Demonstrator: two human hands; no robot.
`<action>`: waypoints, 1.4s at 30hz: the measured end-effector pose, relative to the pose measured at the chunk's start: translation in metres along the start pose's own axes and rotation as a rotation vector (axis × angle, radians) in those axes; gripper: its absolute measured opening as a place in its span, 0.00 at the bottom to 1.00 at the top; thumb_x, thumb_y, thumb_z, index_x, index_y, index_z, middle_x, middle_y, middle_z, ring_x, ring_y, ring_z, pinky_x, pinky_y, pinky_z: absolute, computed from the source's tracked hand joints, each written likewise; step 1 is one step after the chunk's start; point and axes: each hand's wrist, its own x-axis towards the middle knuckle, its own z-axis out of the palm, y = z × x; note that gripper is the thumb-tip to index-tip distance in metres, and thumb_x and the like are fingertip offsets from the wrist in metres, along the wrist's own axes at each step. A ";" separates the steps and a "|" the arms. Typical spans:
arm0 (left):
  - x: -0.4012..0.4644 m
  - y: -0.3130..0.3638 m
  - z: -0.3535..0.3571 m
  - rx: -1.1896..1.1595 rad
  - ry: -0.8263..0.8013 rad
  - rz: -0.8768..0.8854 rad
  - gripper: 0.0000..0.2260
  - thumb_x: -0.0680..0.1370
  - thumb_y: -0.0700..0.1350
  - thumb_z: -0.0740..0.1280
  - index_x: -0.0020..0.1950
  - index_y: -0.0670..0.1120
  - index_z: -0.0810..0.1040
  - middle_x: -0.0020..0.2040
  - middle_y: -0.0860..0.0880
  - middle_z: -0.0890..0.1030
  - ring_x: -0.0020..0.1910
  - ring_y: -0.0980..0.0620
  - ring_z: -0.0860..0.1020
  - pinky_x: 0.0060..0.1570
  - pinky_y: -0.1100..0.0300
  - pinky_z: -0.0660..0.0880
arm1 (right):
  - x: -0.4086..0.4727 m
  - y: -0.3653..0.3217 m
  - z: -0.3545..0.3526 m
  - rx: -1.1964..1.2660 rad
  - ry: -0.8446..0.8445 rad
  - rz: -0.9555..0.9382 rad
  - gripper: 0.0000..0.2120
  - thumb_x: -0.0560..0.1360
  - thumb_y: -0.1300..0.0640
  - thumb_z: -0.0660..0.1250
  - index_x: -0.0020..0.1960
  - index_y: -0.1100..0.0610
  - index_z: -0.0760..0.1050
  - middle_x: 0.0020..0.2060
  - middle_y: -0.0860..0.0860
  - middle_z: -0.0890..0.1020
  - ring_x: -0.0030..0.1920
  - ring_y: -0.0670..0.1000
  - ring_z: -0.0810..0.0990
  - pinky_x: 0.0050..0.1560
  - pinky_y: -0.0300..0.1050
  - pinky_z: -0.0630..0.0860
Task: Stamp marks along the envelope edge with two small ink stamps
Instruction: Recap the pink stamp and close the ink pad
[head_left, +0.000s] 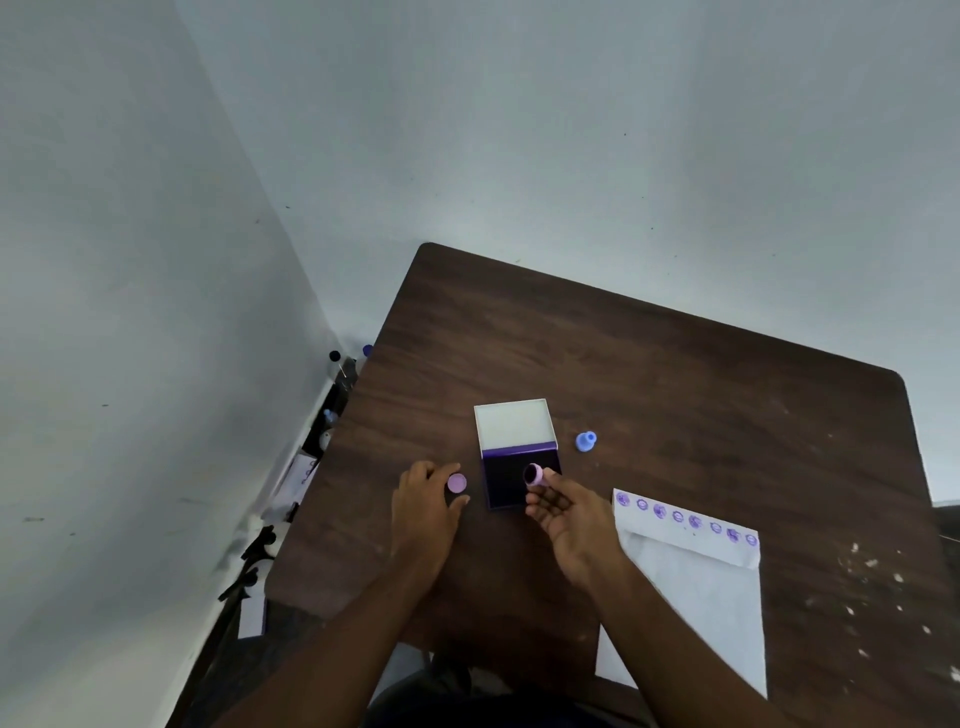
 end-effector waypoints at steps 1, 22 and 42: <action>0.001 0.000 0.001 -0.011 0.004 0.005 0.18 0.72 0.49 0.72 0.61 0.51 0.77 0.56 0.49 0.76 0.55 0.50 0.74 0.54 0.55 0.73 | 0.000 0.001 0.000 0.001 0.001 -0.005 0.13 0.73 0.61 0.71 0.55 0.66 0.79 0.46 0.62 0.83 0.42 0.56 0.82 0.44 0.49 0.79; -0.003 0.034 -0.023 -0.264 -0.336 0.074 0.20 0.76 0.46 0.69 0.67 0.42 0.73 0.65 0.42 0.75 0.63 0.46 0.72 0.61 0.66 0.61 | 0.000 0.031 0.003 -0.388 -0.035 -0.241 0.09 0.72 0.59 0.72 0.50 0.61 0.83 0.42 0.58 0.86 0.43 0.59 0.85 0.50 0.54 0.81; -0.015 0.055 -0.041 -0.363 -0.166 0.129 0.18 0.72 0.48 0.73 0.60 0.44 0.80 0.52 0.44 0.83 0.48 0.54 0.76 0.45 0.83 0.62 | -0.006 0.030 -0.002 -0.444 -0.125 -0.325 0.15 0.68 0.53 0.75 0.52 0.57 0.84 0.43 0.52 0.87 0.45 0.53 0.86 0.50 0.45 0.81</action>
